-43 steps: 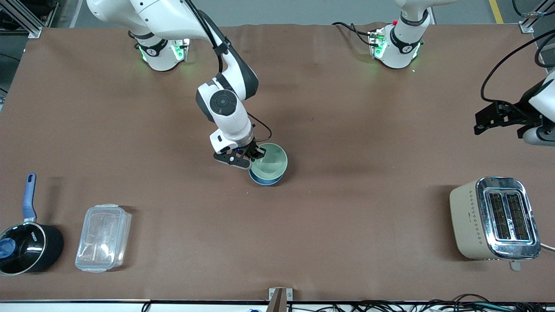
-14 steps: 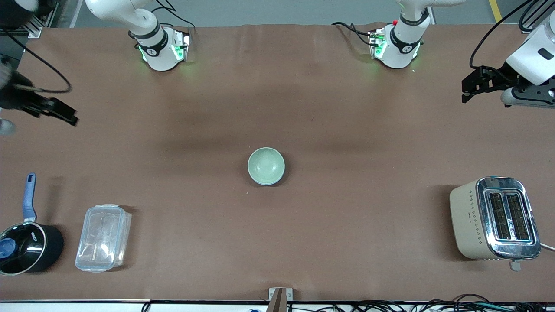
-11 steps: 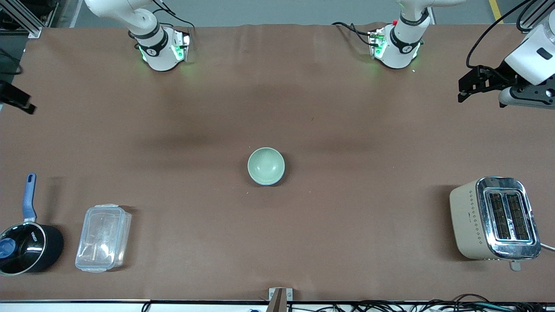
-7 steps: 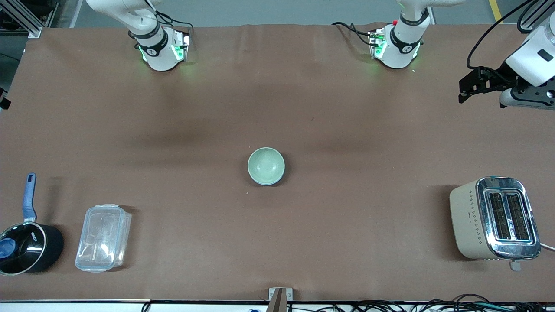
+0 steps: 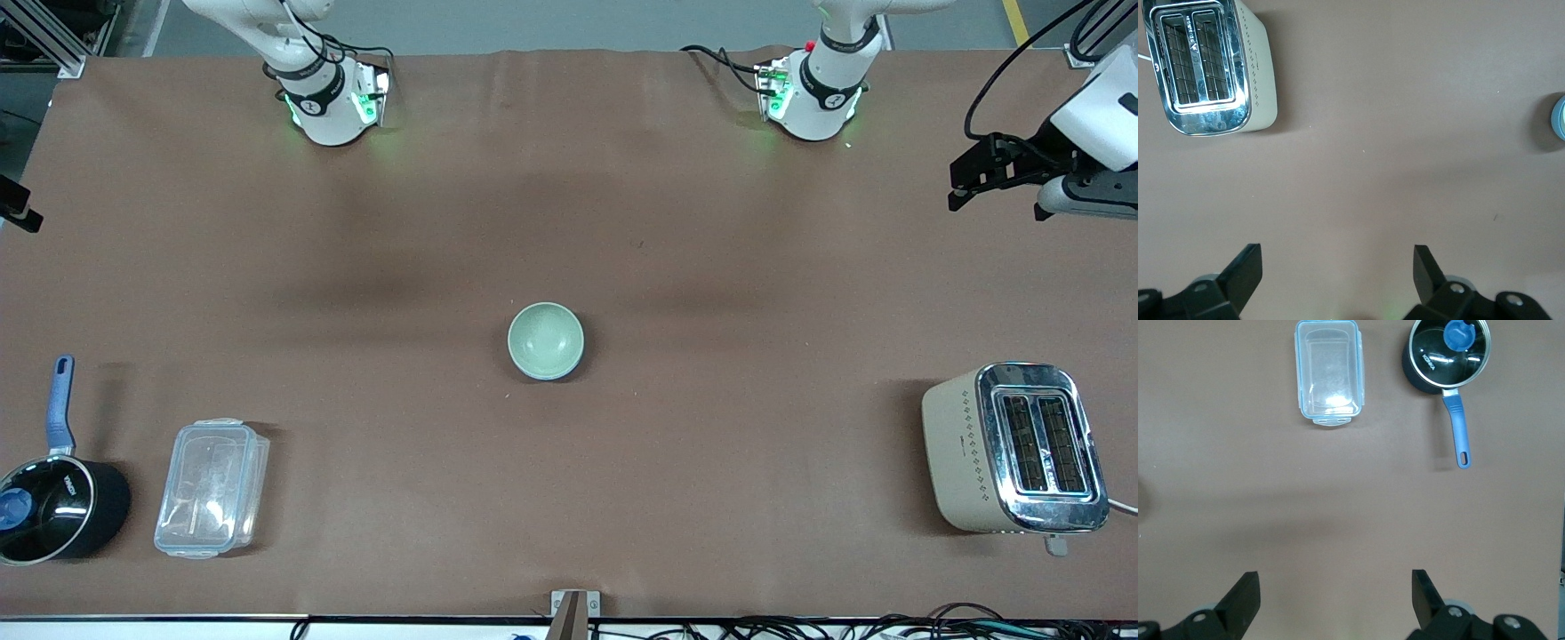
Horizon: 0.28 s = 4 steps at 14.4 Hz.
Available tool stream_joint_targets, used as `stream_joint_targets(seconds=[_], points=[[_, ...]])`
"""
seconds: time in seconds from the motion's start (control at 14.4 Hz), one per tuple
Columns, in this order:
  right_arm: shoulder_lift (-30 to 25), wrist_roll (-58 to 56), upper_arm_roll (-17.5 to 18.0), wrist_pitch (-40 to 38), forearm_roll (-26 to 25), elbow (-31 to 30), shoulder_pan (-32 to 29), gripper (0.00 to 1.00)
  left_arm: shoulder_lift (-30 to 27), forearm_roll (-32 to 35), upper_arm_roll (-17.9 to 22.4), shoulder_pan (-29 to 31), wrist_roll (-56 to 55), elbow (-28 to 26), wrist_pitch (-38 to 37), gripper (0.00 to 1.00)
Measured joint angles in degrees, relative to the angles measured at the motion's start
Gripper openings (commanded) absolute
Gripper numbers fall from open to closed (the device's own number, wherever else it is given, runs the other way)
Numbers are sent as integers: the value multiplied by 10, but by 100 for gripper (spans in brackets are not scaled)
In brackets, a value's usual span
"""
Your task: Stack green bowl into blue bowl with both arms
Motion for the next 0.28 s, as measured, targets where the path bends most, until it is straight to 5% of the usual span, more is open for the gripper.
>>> stream_joint_targets(seconds=[0.28], points=[[0,0,3,0,0,0,6,100,0,0,0,1,0,0,0,100]])
